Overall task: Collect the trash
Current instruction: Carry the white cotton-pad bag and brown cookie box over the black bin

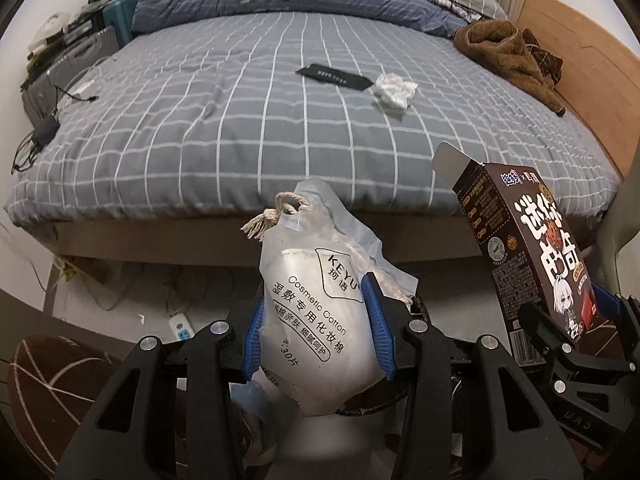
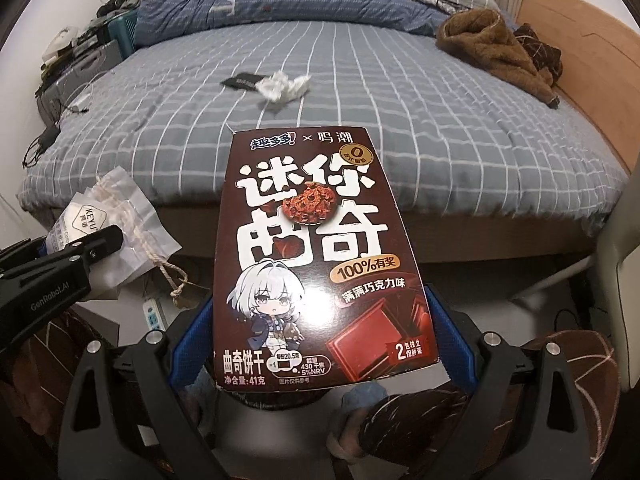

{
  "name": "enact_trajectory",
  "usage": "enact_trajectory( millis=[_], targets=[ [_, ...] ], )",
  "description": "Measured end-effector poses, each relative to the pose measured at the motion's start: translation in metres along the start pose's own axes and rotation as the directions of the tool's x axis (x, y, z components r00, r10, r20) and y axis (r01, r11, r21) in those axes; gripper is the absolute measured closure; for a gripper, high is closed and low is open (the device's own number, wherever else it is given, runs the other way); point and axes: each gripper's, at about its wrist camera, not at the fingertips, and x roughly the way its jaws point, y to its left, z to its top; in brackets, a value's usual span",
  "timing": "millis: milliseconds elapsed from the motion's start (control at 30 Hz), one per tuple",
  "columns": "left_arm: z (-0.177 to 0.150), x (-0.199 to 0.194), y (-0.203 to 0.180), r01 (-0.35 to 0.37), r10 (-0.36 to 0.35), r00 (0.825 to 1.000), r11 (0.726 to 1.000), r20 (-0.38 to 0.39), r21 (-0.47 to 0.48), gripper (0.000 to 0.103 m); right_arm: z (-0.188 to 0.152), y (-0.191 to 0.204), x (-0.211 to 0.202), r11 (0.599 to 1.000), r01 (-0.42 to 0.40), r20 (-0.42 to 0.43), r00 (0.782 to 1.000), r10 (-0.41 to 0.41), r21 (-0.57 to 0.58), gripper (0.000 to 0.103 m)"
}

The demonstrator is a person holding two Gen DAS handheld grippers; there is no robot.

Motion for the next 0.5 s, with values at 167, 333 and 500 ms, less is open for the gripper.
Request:
enact_trajectory(
  millis=[167, 333, 500],
  targets=[
    [-0.012, 0.016, 0.004, -0.001, 0.001, 1.0, 1.0, -0.03, -0.004, 0.06, -0.007, 0.005, 0.014, 1.0, -0.002, -0.026, 1.0, 0.002, -0.011, 0.013],
    [-0.019, 0.037, 0.009, 0.008, -0.009, 0.998, 1.0, -0.07, -0.013, 0.06, -0.018, 0.012, 0.044, 0.999, -0.033, -0.091, 0.995, 0.03, -0.027, 0.013],
    [-0.026, 0.058, 0.013, 0.013, -0.015, 0.994, 1.0, -0.112, -0.02, 0.06, -0.023, 0.014, 0.072, 0.999, -0.038, -0.153, 0.988, 0.035, -0.023, 0.013]
  ],
)
